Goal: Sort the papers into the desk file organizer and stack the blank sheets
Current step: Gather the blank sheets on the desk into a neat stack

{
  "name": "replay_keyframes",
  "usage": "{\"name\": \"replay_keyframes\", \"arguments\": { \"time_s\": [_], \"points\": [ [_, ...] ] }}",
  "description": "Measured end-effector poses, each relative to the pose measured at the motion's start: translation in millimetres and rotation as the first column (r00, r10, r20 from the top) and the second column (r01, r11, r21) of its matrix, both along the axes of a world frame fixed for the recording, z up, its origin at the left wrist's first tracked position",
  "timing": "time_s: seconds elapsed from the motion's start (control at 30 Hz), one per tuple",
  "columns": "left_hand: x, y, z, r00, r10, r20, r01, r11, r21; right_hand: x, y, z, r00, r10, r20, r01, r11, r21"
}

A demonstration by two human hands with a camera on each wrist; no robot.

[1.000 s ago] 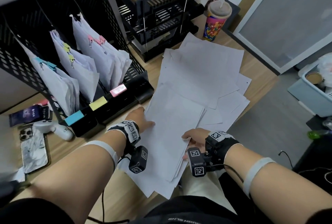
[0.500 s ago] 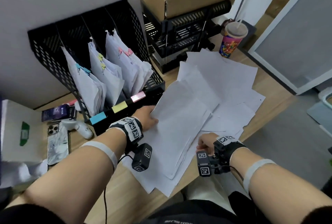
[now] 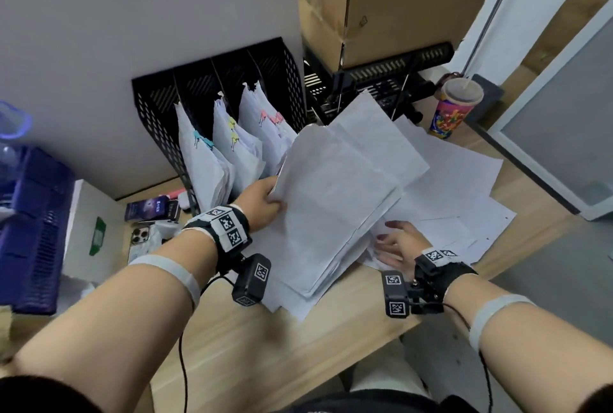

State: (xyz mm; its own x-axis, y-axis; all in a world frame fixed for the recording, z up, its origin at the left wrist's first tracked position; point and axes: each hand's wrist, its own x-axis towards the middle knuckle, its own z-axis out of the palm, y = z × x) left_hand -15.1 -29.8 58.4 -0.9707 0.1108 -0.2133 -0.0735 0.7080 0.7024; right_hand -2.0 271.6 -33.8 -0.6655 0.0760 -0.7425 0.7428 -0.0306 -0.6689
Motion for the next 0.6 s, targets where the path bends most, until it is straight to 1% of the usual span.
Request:
{"name": "replay_keyframes", "arguments": {
  "time_s": [0.03, 0.07, 0.13, 0.2, 0.27, 0.37, 0.4, 0.43, 0.5, 0.53, 0.57, 0.6],
  "points": [
    [0, 0, 3, 1.000, 0.029, -0.010, -0.028, 0.999, 0.024, -2, 2, 1, 0.997, 0.082, -0.004, -0.082, 0.996, 0.018],
    [-1, -1, 6, 0.997, 0.070, -0.019, -0.069, 0.997, 0.047, -3, 3, 2, 0.979, 0.205, -0.004, -0.204, 0.976, 0.082],
    [-3, -3, 15, 0.986, 0.157, -0.048, -0.152, 0.983, 0.101, 0, 6, 0, 0.908, 0.419, 0.017, -0.410, 0.880, 0.239],
    [-6, -4, 23, 0.972, 0.222, -0.078, -0.206, 0.963, 0.176, 2, 8, -2, 0.849, 0.523, 0.074, -0.519, 0.798, 0.308],
    [-9, -4, 32, 0.957, 0.267, -0.112, -0.233, 0.940, 0.250, 1, 9, 0, 0.828, 0.548, 0.119, -0.556, 0.772, 0.308],
    [-16, 0, 48, 0.931, 0.328, -0.162, -0.244, 0.887, 0.392, -8, 9, 10, 0.818, 0.555, 0.153, -0.573, 0.757, 0.314],
    [-18, 2, 54, 0.919, 0.358, -0.167, -0.254, 0.860, 0.442, -12, 9, 14, 0.820, 0.555, 0.144, -0.570, 0.762, 0.309],
    [-21, 5, 61, 0.909, 0.384, -0.164, -0.265, 0.834, 0.484, -16, 10, 17, 0.836, 0.534, 0.127, -0.546, 0.783, 0.300],
    [-28, 13, 71, 0.903, 0.408, -0.137, -0.267, 0.781, 0.565, -25, 11, 27, 0.914, 0.405, 0.032, -0.401, 0.887, 0.231],
    [-31, 17, 75, 0.907, 0.403, -0.118, -0.259, 0.757, 0.600, -32, 11, 35, 0.945, 0.324, -0.048, -0.311, 0.933, 0.180],
    [-34, 24, 81, 0.913, 0.395, -0.100, -0.250, 0.737, 0.628, -40, 10, 46, 0.955, 0.260, -0.143, -0.243, 0.962, 0.127],
    [-36, 30, 85, 0.919, 0.385, -0.087, -0.241, 0.721, 0.650, -47, 9, 60, 0.950, 0.208, -0.233, -0.197, 0.978, 0.068]
  ]
}}
